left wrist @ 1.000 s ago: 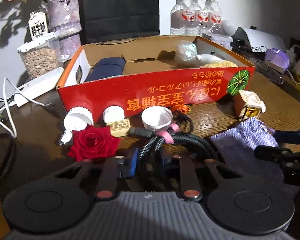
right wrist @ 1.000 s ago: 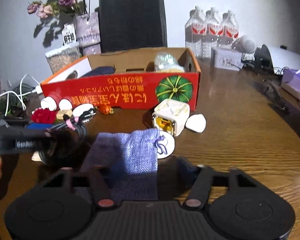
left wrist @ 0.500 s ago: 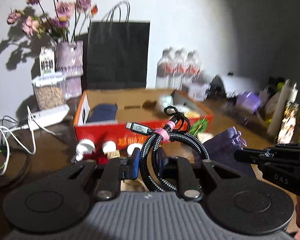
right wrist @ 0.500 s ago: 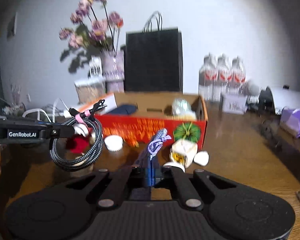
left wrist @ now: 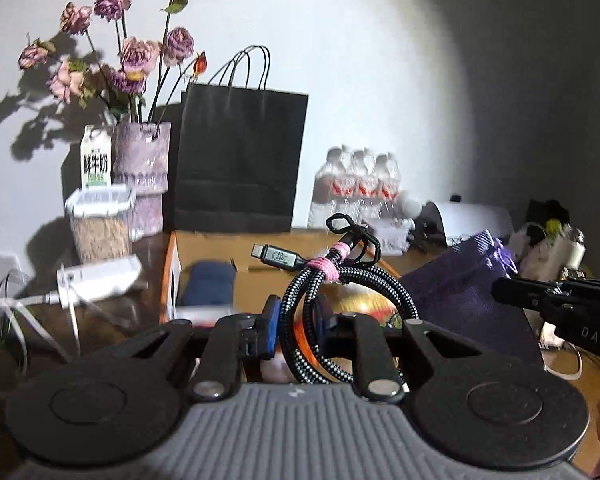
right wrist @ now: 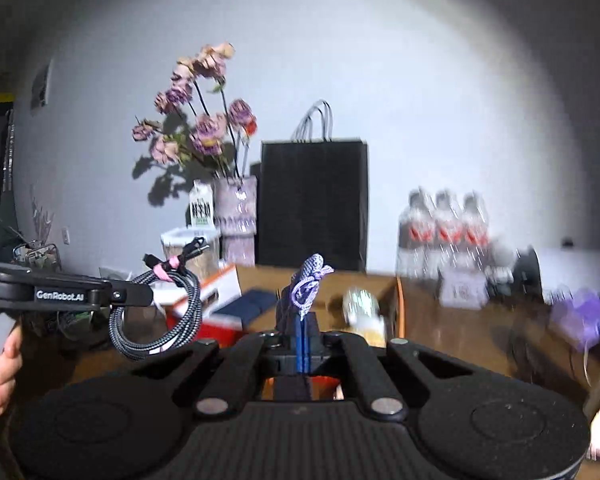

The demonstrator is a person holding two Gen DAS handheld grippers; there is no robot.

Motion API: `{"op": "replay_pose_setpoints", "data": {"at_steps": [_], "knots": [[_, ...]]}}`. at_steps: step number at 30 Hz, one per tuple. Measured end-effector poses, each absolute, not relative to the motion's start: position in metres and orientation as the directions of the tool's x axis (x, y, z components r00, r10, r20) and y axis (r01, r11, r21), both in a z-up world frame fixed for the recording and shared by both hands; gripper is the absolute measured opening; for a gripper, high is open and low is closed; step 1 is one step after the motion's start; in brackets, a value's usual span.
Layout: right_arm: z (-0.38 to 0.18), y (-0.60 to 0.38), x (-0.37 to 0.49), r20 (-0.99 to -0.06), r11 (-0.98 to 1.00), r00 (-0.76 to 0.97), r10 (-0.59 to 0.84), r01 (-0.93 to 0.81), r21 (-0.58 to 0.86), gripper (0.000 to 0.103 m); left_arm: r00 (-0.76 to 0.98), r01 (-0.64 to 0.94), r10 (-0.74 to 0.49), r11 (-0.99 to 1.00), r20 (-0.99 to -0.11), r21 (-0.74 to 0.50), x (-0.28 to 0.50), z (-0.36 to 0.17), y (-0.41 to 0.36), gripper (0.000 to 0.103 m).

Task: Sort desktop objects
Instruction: 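Drop the cable and purple pouch into the box, opening both tools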

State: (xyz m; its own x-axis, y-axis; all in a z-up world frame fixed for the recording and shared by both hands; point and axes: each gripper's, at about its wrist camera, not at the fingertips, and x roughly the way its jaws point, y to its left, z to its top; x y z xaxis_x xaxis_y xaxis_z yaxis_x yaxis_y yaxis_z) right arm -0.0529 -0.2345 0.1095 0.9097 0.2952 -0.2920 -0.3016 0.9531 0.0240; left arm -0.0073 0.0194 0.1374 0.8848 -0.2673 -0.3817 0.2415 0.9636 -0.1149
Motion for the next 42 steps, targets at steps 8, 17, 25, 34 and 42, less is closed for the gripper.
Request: {"op": "replay_pose_setpoints", "data": {"at_steps": [8, 17, 25, 34, 42], "knots": [[0.137, -0.205, 0.084, -0.304, 0.934, 0.883, 0.357, -0.346, 0.093, 0.0, 0.858, 0.212, -0.238, 0.971, -0.455, -0.107, 0.11, 0.147, 0.023, 0.018], [0.052, -0.178, 0.256, -0.653, 0.951, 0.692, 0.308, -0.213, 0.223, 0.0, 0.721, 0.149, -0.181, 0.983, -0.668, -0.106, 0.237, 0.088, 0.009, 0.014], [0.029, -0.18, 0.276, -0.731, 0.973, 0.641, 0.232, -0.148, 0.178, 0.022, 0.704, 0.196, -0.087, 0.978, -0.704, 0.075, 0.265, 0.066, -0.029, 0.045], [0.069, -0.202, 0.236, -0.653, 0.976, 0.726, 0.215, -0.17, 0.133, 0.054, 0.781, 0.098, -0.062, 0.995, -0.621, 0.025, 0.241, 0.117, -0.003, 0.083], [0.097, -0.226, 0.128, -0.524, 0.962, 0.809, 0.267, -0.255, 0.097, 0.076, 0.882, 0.116, -0.092, 0.993, -0.462, 0.022, 0.116, 0.162, 0.029, 0.103]]}}
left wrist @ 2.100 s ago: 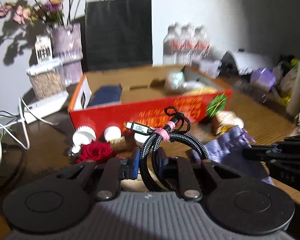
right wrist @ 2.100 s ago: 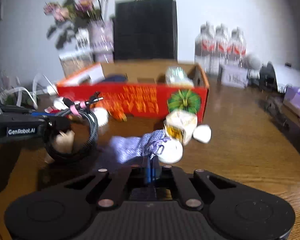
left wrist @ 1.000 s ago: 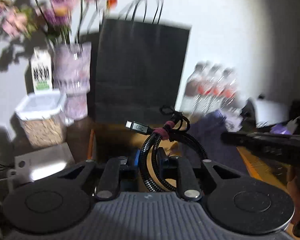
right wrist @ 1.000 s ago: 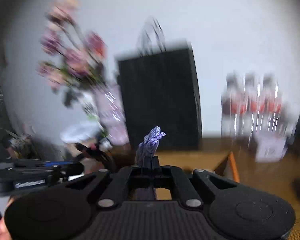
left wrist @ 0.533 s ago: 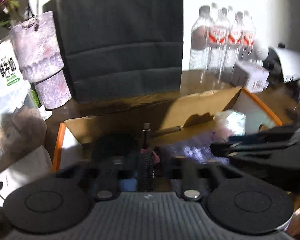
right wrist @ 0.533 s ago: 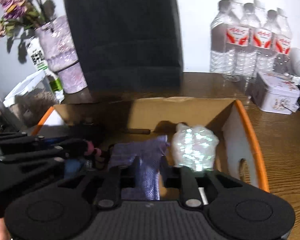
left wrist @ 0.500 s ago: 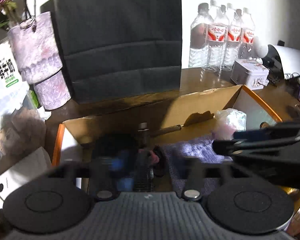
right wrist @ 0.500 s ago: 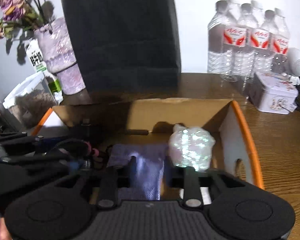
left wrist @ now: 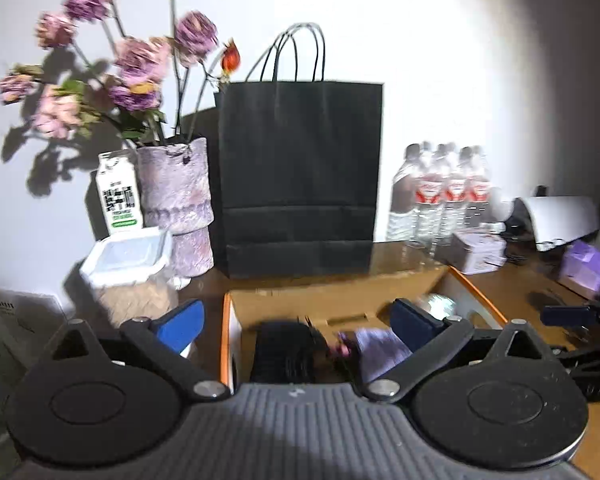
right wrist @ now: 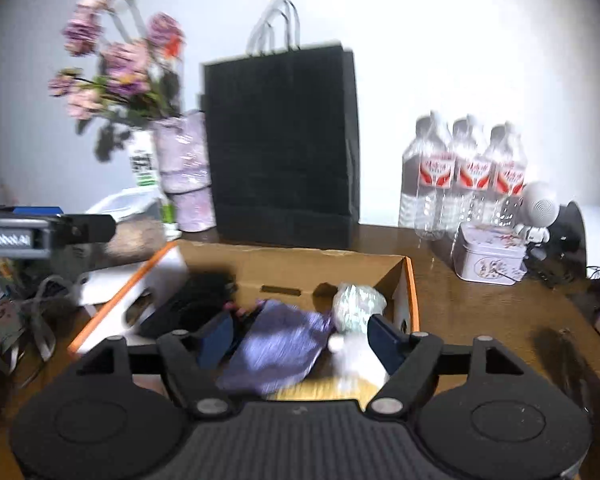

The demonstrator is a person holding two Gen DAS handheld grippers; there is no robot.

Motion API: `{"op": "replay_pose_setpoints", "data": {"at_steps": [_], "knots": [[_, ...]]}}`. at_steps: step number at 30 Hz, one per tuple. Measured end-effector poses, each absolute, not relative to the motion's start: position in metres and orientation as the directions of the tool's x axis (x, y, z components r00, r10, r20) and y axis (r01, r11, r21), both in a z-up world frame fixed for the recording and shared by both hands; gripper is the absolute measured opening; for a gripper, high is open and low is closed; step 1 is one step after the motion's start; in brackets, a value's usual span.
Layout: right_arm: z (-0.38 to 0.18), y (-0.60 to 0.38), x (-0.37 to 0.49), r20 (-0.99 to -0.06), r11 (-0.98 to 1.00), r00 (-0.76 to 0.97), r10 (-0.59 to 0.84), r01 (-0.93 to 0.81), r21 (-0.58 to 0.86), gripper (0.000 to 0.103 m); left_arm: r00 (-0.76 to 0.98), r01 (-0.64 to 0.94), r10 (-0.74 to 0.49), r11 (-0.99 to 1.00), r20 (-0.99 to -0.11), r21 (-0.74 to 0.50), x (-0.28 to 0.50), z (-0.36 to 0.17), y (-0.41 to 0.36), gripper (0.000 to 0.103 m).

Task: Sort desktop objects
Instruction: 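Drop the cable and purple pouch into the box, opening both tools, then grasp the red rose with the left tool while the right tool grasps a white cap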

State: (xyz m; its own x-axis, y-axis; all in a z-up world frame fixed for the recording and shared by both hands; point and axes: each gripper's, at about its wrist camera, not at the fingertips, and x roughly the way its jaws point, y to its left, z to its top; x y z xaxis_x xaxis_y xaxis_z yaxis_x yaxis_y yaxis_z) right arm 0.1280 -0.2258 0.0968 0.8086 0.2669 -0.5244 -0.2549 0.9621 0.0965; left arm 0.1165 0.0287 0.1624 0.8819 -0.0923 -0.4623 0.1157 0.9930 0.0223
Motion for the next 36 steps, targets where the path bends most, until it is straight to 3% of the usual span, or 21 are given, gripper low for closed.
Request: {"op": "replay_pose_setpoints", "data": {"at_steps": [7, 15, 22, 30, 36], "knots": [[0.062, -0.231, 0.034, -0.518, 0.957, 0.807, 0.285, -0.274, 0.099, 0.077, 0.86, 0.11, -0.111, 0.993, -0.499, -0.031, 0.019, 0.117, 0.034, 0.103], [0.011, -0.207, -0.042, -0.525, 0.953, 0.805, 0.276, -0.3, 0.041, 0.08, 0.858, 0.143, -0.126, 0.99, -0.498, -0.004, -0.059, 0.045, 0.02, 0.103], [-0.006, -0.211, -0.065, -0.535, 0.957, 0.798, 0.278, -0.276, 0.086, 0.083, 0.848, 0.059, -0.059, 0.998, -0.526, -0.017, -0.078, 0.014, 0.033, 0.103], [-0.013, -0.225, -0.067, -0.523, 0.967, 0.815, 0.25, -0.19, 0.168, 0.083, 0.83, 0.018, -0.065, 0.996, -0.554, -0.089, -0.075, 0.01, 0.045, 0.103], [-0.011, -0.221, -0.06, -0.544, 0.968, 0.8, 0.253, -0.209, 0.143, 0.083, 0.859, 0.037, -0.06, 0.998, -0.509, -0.055, -0.073, 0.023, 0.038, 0.103]]}}
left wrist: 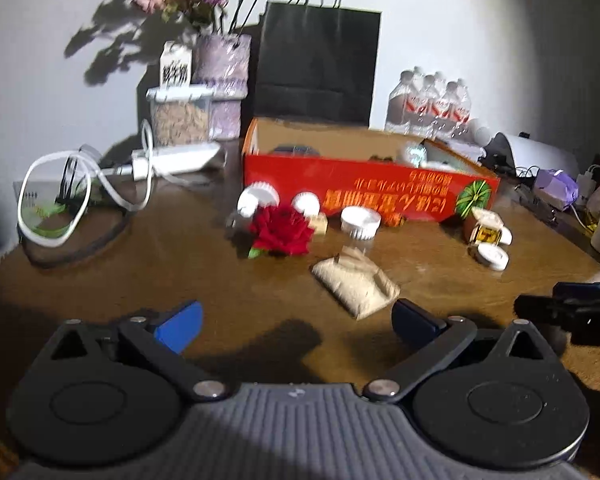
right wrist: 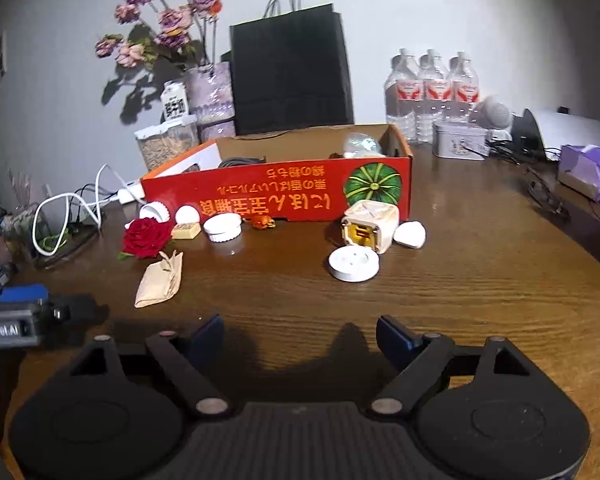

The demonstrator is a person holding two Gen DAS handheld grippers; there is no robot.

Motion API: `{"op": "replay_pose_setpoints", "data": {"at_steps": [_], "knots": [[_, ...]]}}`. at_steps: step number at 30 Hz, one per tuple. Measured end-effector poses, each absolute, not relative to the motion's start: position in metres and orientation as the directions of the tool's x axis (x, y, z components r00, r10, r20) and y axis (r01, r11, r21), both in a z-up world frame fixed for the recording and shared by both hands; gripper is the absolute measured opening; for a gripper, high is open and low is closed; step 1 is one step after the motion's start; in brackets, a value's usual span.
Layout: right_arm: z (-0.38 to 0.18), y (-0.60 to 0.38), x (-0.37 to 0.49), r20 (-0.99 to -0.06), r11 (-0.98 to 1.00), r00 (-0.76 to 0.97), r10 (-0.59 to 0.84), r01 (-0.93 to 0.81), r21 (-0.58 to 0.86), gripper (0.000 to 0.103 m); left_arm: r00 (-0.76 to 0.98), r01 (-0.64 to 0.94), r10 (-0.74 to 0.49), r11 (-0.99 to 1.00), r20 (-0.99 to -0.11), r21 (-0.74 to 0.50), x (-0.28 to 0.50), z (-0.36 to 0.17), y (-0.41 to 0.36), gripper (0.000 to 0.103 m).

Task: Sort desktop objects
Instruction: 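Grasp the red rose with the left tool while the right tool grasps a white cap, then place the rose and white cap into the box and open both tools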

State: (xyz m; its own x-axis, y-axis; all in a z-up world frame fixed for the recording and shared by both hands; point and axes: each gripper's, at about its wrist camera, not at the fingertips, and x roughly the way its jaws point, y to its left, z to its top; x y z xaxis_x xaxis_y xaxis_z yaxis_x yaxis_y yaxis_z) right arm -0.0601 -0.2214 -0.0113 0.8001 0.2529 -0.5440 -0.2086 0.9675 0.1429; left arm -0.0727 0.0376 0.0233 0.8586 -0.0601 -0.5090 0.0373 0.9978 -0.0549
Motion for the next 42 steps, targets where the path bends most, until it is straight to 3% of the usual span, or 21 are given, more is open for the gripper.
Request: {"op": "replay_pose_setpoints", "data": {"at_steps": [12, 14, 16, 18, 19, 22, 26, 27, 35, 42], "knots": [[0.008, -0.225, 0.001, -0.551, 0.979, 0.811, 0.195, -0.198, 0.054, 0.081, 0.853, 0.075, -0.051, 0.997, -0.519, 0.026, 0.012, 0.036, 0.032, 0.102], [0.005, -0.229, 0.015, -0.576, 0.986, 0.802, 0.156, -0.157, 0.05, 0.08, 0.835, 0.053, -0.042, 0.999, -0.548, 0.004, 0.027, 0.031, 0.036, 0.095], [0.0, -0.234, 0.024, -0.593, 0.988, 0.79, 0.155, -0.142, 0.069, 0.078, 0.817, 0.062, -0.066, 0.998, -0.573, -0.026, 0.037, 0.025, 0.042, 0.078], [-0.006, -0.236, 0.03, -0.606, 0.989, 0.782, 0.145, -0.132, 0.067, 0.078, 0.797, 0.071, -0.088, 0.996, -0.598, -0.052, 0.043, 0.019, 0.044, 0.07], [-0.008, -0.236, 0.031, -0.607, 0.99, 0.782, 0.139, -0.131, 0.058, 0.078, 0.793, 0.067, -0.089, 0.996, -0.603, -0.059, 0.044, 0.015, 0.045, 0.061], [-0.014, -0.234, 0.036, -0.622, 0.99, 0.772, 0.131, -0.137, 0.038, 0.066, 0.775, 0.041, -0.071, 0.997, -0.628, -0.061, 0.049, 0.01, 0.047, 0.042], [-0.02, -0.229, 0.039, -0.636, 0.989, 0.761, 0.13, -0.148, 0.026, 0.047, 0.78, 0.046, -0.071, 0.997, -0.622, -0.056, 0.042, 0.011, 0.047, 0.039], [-0.02, -0.227, 0.038, -0.633, 0.988, 0.764, 0.125, -0.153, 0.011, 0.039, 0.779, 0.048, -0.078, 0.997, -0.623, -0.064, 0.039, 0.011, 0.047, 0.038], [-0.012, -0.217, 0.005, -0.61, 0.974, 0.768, 0.194, -0.226, 0.025, 0.038, 0.812, 0.138, -0.168, 0.986, -0.559, -0.096, -0.021, 0.045, 0.037, 0.037], [0.019, -0.209, -0.049, -0.521, 0.953, 0.808, 0.275, -0.302, 0.035, 0.038, 0.841, 0.239, -0.263, 0.965, -0.472, -0.112, -0.071, 0.078, 0.013, 0.037]]}}
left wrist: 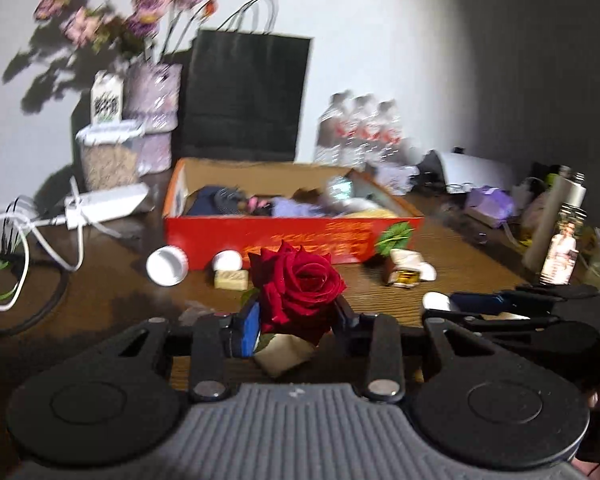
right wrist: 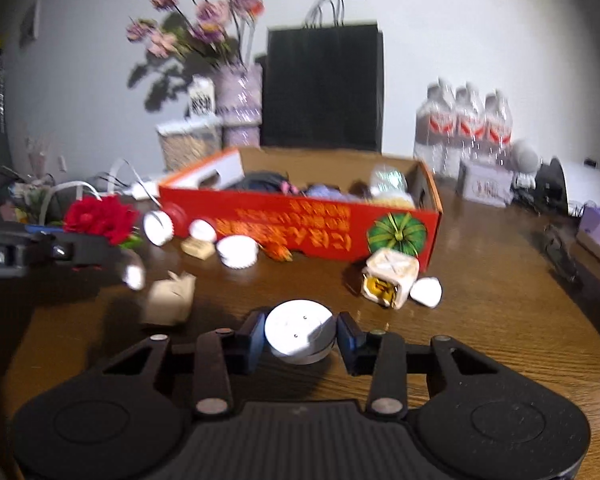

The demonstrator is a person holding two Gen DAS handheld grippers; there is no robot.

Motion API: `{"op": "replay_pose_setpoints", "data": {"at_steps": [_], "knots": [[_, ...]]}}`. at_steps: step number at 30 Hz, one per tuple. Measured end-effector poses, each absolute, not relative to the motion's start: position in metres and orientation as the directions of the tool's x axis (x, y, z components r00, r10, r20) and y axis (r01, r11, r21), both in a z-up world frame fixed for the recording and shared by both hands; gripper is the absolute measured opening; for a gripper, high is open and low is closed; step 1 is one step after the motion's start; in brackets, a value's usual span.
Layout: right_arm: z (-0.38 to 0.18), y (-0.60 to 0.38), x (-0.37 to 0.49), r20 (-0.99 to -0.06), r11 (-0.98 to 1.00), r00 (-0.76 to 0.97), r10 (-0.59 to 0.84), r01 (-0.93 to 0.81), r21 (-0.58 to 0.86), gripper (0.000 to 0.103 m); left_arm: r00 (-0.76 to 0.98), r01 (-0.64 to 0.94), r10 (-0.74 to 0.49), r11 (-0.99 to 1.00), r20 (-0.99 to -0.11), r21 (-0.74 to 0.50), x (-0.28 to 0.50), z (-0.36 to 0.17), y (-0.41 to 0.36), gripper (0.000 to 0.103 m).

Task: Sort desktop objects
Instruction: 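Place the rose and white cap into the box and open both tools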

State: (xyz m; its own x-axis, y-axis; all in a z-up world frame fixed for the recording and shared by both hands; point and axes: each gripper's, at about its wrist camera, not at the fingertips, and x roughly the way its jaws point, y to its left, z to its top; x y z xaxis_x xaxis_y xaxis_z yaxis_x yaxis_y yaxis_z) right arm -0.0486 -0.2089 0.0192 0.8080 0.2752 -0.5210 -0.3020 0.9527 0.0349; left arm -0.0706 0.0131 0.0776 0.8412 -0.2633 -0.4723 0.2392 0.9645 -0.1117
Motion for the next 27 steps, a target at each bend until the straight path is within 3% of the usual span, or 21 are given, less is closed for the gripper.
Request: {"op": "replay_pose_setpoints", "data": {"at_steps": [10, 19, 27], "knots": [[0.039, -0.223, -0.087, -0.453, 0.96, 0.851, 0.265, -0.278, 0.04, 0.038, 0.853, 0.273, -0.297, 0.955, -0.43, -0.118, -0.089, 0.089, 0.0, 0.037], [0.036, -0.236, -0.075, -0.454, 0.972, 0.861, 0.228, -0.227, 0.056, 0.038, 0.834, 0.326, -0.354, 0.935, -0.424, -0.14, -0.08, 0.088, -0.002, 0.037], [0.051, -0.239, -0.028, -0.434, 0.965, 0.862, 0.26, -0.253, 0.075, 0.038, 0.837, 0.328, -0.34, 0.939, -0.428, -0.105, -0.011, 0.102, 0.0, 0.037]]}}
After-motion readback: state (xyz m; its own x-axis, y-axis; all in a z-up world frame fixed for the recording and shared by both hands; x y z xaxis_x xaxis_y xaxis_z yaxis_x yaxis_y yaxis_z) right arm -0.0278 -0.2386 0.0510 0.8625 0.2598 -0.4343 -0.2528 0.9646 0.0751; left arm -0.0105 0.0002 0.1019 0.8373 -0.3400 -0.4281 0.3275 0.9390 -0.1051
